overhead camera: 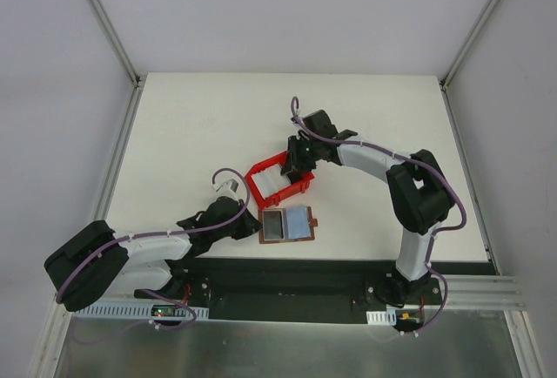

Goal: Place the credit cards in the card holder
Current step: Pick up the credit card from the storage box, then insert the credit card into the card holder.

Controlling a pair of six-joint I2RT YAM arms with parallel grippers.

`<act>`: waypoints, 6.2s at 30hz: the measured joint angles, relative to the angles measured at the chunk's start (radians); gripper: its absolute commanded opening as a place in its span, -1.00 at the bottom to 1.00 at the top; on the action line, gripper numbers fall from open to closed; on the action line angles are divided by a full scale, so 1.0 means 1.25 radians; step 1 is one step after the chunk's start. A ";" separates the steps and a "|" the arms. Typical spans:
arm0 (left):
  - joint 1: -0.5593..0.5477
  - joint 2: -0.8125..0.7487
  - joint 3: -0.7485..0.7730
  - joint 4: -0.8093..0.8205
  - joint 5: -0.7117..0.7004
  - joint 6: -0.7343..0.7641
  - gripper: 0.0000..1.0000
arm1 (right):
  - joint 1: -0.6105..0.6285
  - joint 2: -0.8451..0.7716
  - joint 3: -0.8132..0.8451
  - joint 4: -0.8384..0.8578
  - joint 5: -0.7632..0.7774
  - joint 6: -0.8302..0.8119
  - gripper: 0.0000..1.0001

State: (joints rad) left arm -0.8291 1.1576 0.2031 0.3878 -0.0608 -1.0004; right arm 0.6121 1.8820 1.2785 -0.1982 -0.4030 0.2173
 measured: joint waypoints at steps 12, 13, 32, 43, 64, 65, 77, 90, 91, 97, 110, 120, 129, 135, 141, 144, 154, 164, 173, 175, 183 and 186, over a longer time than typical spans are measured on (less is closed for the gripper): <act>0.000 0.002 0.000 0.002 0.000 0.001 -1.00 | -0.012 -0.020 0.000 0.000 0.007 -0.010 -0.89; 0.000 0.002 0.000 0.002 0.000 0.002 -1.00 | -0.012 -0.027 0.000 0.000 0.012 -0.013 -0.92; 0.000 -0.016 -0.005 -0.006 0.001 0.007 -1.00 | -0.014 -0.239 -0.053 -0.005 0.143 -0.052 -0.99; 0.000 -0.031 -0.009 -0.013 0.008 0.017 -1.00 | 0.049 -0.601 -0.418 0.060 0.243 0.088 -0.99; 0.000 -0.057 -0.014 -0.038 0.027 0.018 -1.00 | 0.241 -0.601 -0.600 0.110 0.424 0.255 -0.99; 0.000 -0.057 -0.014 -0.038 0.027 0.018 -1.00 | 0.245 -0.597 -0.600 0.113 0.426 0.258 -0.99; 0.000 -0.057 -0.016 -0.035 0.027 0.017 -1.00 | 0.316 -0.591 -0.583 0.092 0.483 0.267 -0.99; 0.000 -0.056 -0.016 -0.034 0.027 0.017 -1.00 | 0.391 -0.535 -0.432 0.041 0.530 0.244 -0.99; 0.000 -0.055 -0.016 -0.032 0.027 0.017 -1.00 | 0.392 -0.518 -0.429 0.048 0.522 0.244 -0.99; 0.000 -0.049 -0.016 -0.025 0.028 0.017 -1.00 | 0.399 -0.447 -0.428 0.085 0.462 0.244 -0.99; 0.000 -0.049 -0.020 -0.021 0.028 0.016 -1.00 | 0.327 -0.529 -0.527 0.199 0.432 0.270 -0.99; 0.000 -0.050 -0.025 -0.019 0.037 0.013 -1.00 | 0.328 -0.433 -0.612 0.367 0.408 0.352 -1.00; 0.004 -0.056 -0.034 -0.013 0.042 -0.002 -1.00 | 0.328 -0.409 -0.729 0.562 0.426 0.445 -0.99; 0.005 -0.058 -0.042 -0.006 0.043 -0.010 -1.00 | 0.335 -0.416 -0.793 0.643 0.462 0.495 -0.99; 0.005 -0.063 -0.047 -0.006 0.043 -0.020 -1.00 | 0.338 -0.465 -0.801 0.609 0.479 0.493 -0.99; 0.005 -0.060 -0.047 -0.005 0.043 -0.022 -1.00 | 0.338 -0.443 -0.791 0.605 0.478 0.493 -0.99; 0.005 -0.055 -0.047 -0.003 0.042 -0.023 -1.00 | 0.349 -0.384 -0.754 0.609 0.477 0.498 -0.99; 0.005 -0.055 -0.047 -0.003 0.041 -0.023 -1.00 | 0.355 -0.379 -0.734 0.582 0.464 0.521 -0.99; 0.005 -0.056 -0.047 -0.003 0.041 -0.023 -1.00 | 0.349 -0.422 -0.728 0.525 0.450 0.503 -0.99; 0.005 -0.056 -0.047 -0.003 0.041 -0.023 -1.00 | 0.342 -0.428 -0.728 0.518 0.437 0.493 -0.99; 0.005 -0.053 -0.047 -0.002 0.041 -0.023 -1.00 | 0.328 -0.404 -0.716 0.511 0.397 0.480 -0.99; 0.005 -0.053 -0.047 -0.002 0.041 -0.023 -1.00 | 0.328 -0.378 -0.697 0.519 0.383 0.475 -0.99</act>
State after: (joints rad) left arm -0.8223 1.0908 0.1444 0.3847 -0.0097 -1.0290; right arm 1.0222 1.4101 0.4068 0.4503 0.0761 0.8104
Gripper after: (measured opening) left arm 0.007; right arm 0.008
